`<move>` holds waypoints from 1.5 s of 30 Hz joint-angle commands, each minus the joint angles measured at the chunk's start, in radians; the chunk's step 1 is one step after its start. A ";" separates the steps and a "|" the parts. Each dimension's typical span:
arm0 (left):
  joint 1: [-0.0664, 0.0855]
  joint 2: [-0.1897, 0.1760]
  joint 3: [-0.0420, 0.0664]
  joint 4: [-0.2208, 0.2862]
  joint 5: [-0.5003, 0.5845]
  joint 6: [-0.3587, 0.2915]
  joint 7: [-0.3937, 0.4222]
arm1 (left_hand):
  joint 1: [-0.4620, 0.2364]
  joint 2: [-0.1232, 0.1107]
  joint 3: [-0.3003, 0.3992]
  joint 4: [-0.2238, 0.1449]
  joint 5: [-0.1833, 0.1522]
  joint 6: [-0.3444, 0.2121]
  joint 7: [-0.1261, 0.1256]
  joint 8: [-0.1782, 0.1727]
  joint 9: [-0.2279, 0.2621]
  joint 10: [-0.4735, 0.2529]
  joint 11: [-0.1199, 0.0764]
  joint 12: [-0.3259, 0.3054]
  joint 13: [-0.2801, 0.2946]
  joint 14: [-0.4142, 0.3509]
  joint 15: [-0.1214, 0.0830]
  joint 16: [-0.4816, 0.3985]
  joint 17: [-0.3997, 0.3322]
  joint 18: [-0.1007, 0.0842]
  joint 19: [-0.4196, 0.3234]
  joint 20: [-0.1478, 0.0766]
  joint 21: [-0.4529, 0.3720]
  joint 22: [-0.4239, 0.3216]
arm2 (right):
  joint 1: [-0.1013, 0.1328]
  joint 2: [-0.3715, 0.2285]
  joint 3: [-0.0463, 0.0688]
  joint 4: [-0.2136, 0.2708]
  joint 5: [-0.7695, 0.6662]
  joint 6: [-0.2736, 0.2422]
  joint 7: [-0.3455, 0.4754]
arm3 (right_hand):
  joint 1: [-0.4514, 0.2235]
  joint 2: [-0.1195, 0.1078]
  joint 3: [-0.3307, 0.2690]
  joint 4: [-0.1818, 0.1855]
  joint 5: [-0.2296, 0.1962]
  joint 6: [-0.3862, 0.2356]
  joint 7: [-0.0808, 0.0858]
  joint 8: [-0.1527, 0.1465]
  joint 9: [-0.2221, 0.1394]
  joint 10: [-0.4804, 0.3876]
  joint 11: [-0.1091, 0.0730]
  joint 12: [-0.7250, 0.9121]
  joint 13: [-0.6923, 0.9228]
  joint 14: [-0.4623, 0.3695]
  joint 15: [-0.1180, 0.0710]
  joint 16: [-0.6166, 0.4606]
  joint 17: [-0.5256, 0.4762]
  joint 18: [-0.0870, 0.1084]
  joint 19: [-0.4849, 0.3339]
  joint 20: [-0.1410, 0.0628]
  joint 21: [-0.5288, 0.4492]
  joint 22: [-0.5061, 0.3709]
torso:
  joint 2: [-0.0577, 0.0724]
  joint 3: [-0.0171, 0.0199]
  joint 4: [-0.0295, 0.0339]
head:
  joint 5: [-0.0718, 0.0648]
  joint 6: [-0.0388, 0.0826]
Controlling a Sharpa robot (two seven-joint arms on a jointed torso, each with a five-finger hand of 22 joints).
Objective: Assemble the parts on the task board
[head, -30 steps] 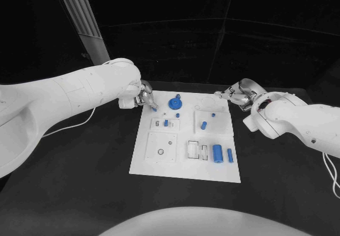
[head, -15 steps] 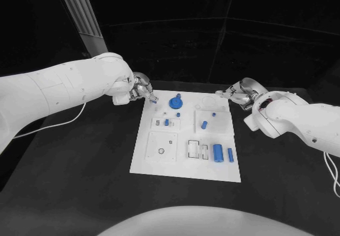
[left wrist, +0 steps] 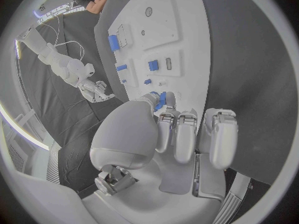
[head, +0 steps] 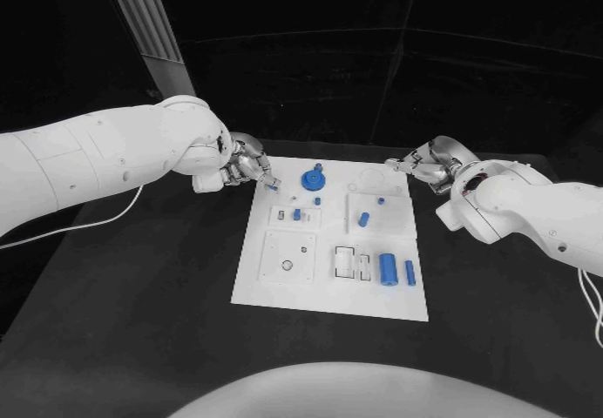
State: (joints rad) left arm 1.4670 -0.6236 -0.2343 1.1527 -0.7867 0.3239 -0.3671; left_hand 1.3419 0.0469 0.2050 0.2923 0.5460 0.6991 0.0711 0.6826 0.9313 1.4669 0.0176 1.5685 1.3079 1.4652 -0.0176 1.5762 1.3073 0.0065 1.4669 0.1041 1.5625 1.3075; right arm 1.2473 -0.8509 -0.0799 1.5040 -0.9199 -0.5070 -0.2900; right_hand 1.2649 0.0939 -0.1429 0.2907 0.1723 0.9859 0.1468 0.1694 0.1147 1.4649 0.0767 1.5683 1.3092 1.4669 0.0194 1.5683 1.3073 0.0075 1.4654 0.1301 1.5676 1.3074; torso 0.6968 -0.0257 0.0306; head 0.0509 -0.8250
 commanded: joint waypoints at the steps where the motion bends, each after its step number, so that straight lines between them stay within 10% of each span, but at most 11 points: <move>1: 0.000 -0.006 0.000 0.021 0.030 0.061 -0.061 | 0.001 -0.006 0.006 0.000 0.005 0.008 -0.001 0.004 0.000 0.104 -0.005 0.002 0.263 0.106 -0.007 -0.005 0.263 -0.001 0.085 -0.009 -0.005 0.256 | 0.002 0.000 0.000 0.001 0.000 0.000 0.003 | 0.002 0.005 -0.006 0.000 0.006 -0.005 0.000 0.004 0.001 0.106 -0.003 0.002 0.262 0.104 -0.004 0.002 0.263 -0.007 0.105 -0.005 0.003 0.263 | 0.001 -0.0003 0.0011 | 0.003 -0.002; 45: -0.031 0.055 0.000 0.007 0.032 0.147 -0.205 | -0.021 0.003 0.028 0.000 -0.002 0.000 0.002 -0.003 -0.004 0.104 -0.003 0.002 0.263 0.106 -0.008 -0.005 0.263 0.005 0.065 -0.010 -0.018 0.248 | 0.002 0.002 0.000 0.005 0.000 0.000 0.004 | 0.002 0.005 -0.006 0.000 0.006 -0.005 0.000 0.004 0.001 0.106 -0.003 0.002 0.262 0.104 -0.004 0.002 0.263 -0.007 0.105 -0.005 0.003 0.263 | 0.000 -0.0003 -0.0016 | 0.002 -0.020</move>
State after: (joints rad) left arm 1.4357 -0.5717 -0.2343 1.1628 -0.7591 0.4574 -0.5515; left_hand 1.3213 0.0429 0.2260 0.2933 0.5460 0.7003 0.0700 0.6767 0.9277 1.4668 0.0177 1.5685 1.3081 1.4652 -0.0176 1.5762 1.3073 0.0066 1.4633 0.1007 1.5508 1.3075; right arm 1.2473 -0.8494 -0.0799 1.5068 -0.9198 -0.5070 -0.2900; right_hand 1.2649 0.0939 -0.1429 0.2907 0.1723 0.9859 0.1469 0.1694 0.1144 1.4649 0.0767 1.5683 1.3092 1.4669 0.0194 1.5683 1.3073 0.0074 1.4654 0.1301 1.5676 1.3074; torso 0.6972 -0.0256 0.0287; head 0.0544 -0.8449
